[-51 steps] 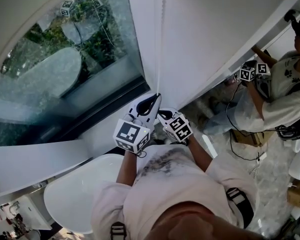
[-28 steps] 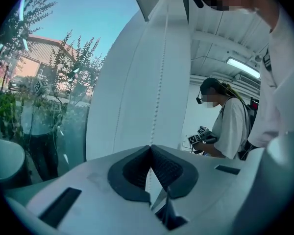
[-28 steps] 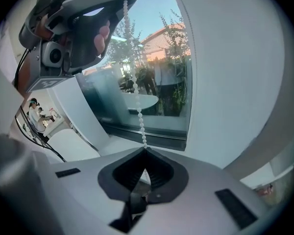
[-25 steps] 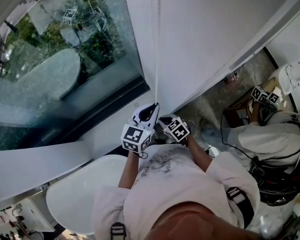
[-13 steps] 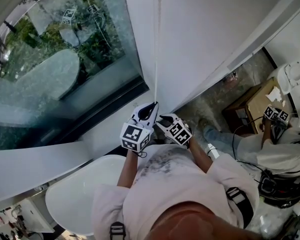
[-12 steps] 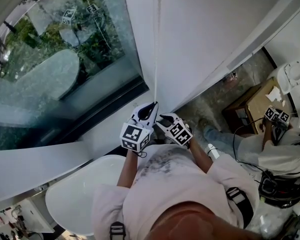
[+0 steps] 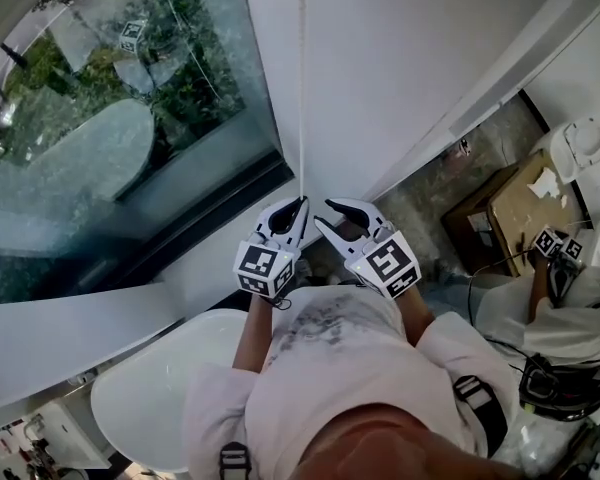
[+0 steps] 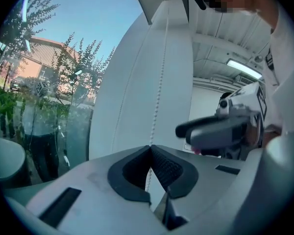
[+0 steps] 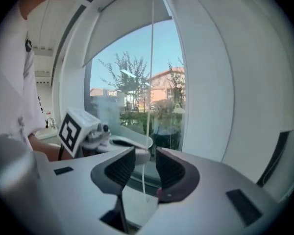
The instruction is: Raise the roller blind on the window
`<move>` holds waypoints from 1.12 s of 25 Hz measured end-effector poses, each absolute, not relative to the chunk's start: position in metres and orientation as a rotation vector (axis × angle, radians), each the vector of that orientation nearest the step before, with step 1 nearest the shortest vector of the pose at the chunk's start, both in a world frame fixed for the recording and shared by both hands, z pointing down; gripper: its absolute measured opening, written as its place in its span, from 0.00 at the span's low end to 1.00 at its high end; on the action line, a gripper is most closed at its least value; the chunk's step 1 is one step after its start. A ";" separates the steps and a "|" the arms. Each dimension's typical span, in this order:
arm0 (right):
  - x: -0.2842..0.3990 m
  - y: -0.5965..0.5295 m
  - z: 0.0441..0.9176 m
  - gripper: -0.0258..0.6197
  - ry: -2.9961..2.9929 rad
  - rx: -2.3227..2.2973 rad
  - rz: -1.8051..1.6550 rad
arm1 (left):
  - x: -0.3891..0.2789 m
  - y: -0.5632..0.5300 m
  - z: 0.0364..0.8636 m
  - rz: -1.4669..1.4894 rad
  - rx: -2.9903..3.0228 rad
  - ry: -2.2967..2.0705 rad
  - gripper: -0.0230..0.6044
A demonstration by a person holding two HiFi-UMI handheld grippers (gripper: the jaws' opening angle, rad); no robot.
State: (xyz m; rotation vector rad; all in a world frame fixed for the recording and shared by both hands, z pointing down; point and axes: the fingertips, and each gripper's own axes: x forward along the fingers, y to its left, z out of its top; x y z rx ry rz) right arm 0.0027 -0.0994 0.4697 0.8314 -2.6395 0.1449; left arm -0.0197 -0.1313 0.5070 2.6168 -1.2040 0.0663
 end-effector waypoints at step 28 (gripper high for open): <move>-0.030 -0.143 0.235 0.13 -3.032 1.023 -0.085 | -0.012 -0.132 0.509 0.058 2.656 -1.181 0.05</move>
